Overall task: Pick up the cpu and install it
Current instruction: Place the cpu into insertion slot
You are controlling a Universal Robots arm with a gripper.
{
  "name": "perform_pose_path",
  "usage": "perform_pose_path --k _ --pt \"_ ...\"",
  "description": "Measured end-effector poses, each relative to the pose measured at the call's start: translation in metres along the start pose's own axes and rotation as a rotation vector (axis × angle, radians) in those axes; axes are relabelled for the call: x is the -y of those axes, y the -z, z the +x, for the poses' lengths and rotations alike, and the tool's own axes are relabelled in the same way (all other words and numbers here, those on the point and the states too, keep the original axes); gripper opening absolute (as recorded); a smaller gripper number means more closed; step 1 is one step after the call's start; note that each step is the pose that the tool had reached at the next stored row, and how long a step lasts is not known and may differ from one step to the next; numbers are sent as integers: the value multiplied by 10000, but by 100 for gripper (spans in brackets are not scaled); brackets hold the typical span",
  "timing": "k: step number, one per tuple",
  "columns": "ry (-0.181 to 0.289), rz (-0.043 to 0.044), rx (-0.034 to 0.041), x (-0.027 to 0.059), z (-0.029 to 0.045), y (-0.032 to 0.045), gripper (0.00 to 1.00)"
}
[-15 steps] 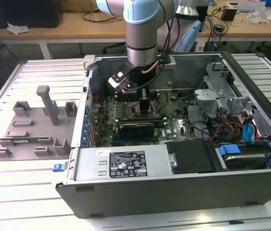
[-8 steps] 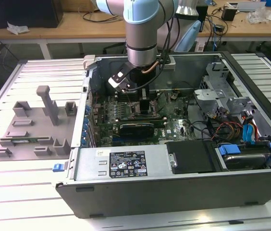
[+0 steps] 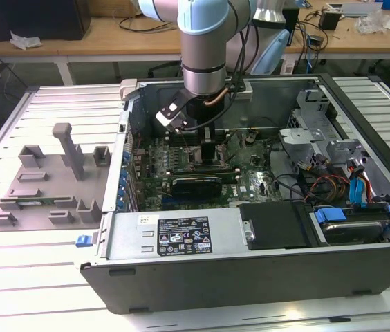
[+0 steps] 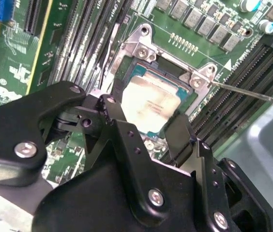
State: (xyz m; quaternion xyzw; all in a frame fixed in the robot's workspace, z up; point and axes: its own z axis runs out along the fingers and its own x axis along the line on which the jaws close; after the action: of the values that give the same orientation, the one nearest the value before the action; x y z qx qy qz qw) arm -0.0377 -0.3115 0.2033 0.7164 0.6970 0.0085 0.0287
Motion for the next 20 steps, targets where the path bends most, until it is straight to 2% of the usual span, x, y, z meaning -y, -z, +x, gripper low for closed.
perform_pose_path --k 2,8,16,20 --pt "1 0 0 -4 -2 81 61" --pt "1 0 0 -11 -5 196 61" --pt "1 0 -1 -12 -6 216 60" --pt "1 0 -1 -12 -6 221 35"
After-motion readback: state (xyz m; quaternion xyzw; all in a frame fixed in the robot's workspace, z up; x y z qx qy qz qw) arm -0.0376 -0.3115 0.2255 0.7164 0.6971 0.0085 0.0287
